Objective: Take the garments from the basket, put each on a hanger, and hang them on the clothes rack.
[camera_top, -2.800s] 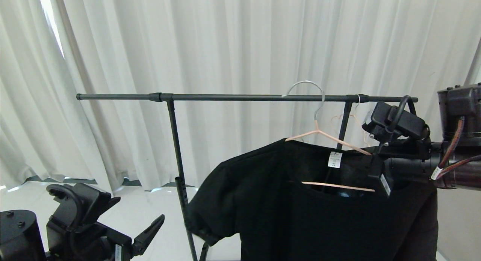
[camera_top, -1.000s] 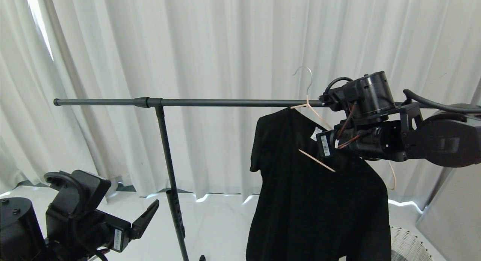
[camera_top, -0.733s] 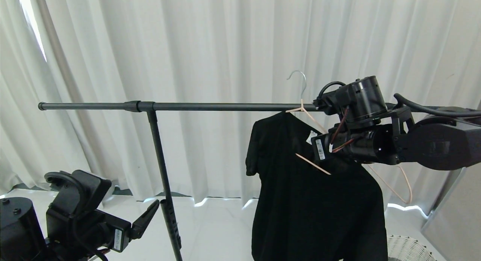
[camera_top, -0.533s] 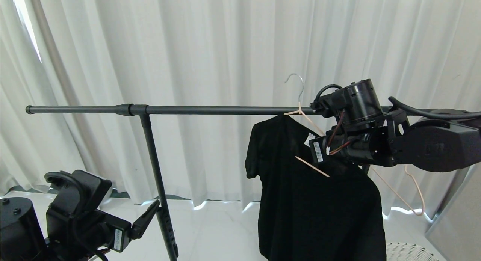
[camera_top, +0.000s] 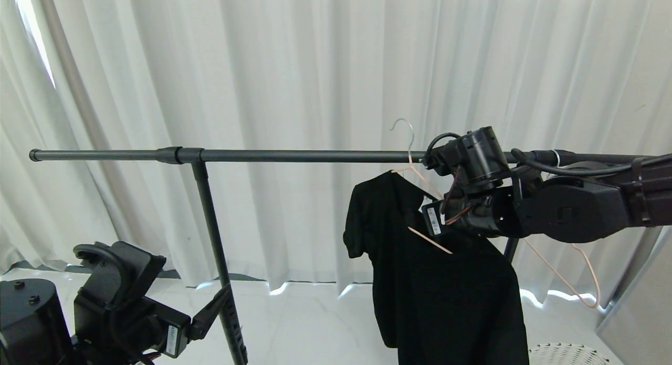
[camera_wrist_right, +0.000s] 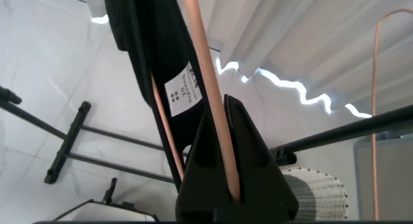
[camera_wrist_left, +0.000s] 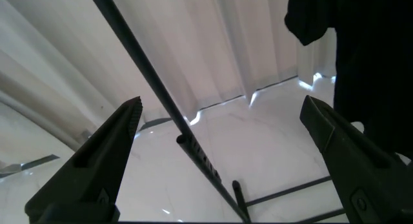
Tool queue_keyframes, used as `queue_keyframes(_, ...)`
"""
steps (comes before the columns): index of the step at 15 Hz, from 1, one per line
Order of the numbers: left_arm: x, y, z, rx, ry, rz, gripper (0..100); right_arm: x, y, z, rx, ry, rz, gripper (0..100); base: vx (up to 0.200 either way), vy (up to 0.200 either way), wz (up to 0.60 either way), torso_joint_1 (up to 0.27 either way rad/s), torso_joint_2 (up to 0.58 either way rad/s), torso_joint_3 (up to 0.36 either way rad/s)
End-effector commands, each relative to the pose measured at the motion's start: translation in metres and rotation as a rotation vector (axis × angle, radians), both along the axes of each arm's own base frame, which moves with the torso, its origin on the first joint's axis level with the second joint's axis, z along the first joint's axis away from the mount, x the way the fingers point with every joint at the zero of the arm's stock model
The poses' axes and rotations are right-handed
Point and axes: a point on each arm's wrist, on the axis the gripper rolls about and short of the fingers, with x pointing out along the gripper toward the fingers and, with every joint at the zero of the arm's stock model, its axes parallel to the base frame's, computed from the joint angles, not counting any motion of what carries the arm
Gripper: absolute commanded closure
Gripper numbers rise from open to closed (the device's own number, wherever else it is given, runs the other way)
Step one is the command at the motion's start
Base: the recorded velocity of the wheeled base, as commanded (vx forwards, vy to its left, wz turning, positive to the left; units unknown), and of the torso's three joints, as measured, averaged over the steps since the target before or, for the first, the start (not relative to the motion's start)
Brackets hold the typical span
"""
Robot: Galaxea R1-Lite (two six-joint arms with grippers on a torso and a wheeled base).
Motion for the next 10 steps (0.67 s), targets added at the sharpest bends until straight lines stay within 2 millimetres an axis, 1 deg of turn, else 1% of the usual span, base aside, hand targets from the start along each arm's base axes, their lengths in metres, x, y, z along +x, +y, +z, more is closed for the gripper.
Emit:
queue_keyframes(1,0.000,-0.002,0.000,-0.001,0.002,-0.011,0,0.020,0.006,-0.021,-0.015,0.035,-0.032,100,0.000,0.000,0.00,0.000,0.00,0.000)
queue_keyframes(2,-0.001,-0.002,0.000,-0.001,0.002,-0.011,0,0.027,0.006,-0.024,-0.014,0.037,-0.046,100,0.000,0.000,0.00,0.000,0.00,0.000)
queue_keyframes(5,0.000,-0.002,-0.001,-0.003,0.005,-0.010,0,0.038,0.007,-0.033,-0.022,0.048,-0.063,100,0.000,0.000,0.00,0.000,0.00,0.000)
queue_keyframes(10,0.003,-0.004,-0.006,0.008,0.035,-0.013,0,0.039,0.007,-0.043,-0.045,0.072,-0.066,100,0.000,0.000,0.00,0.000,0.00,0.000)
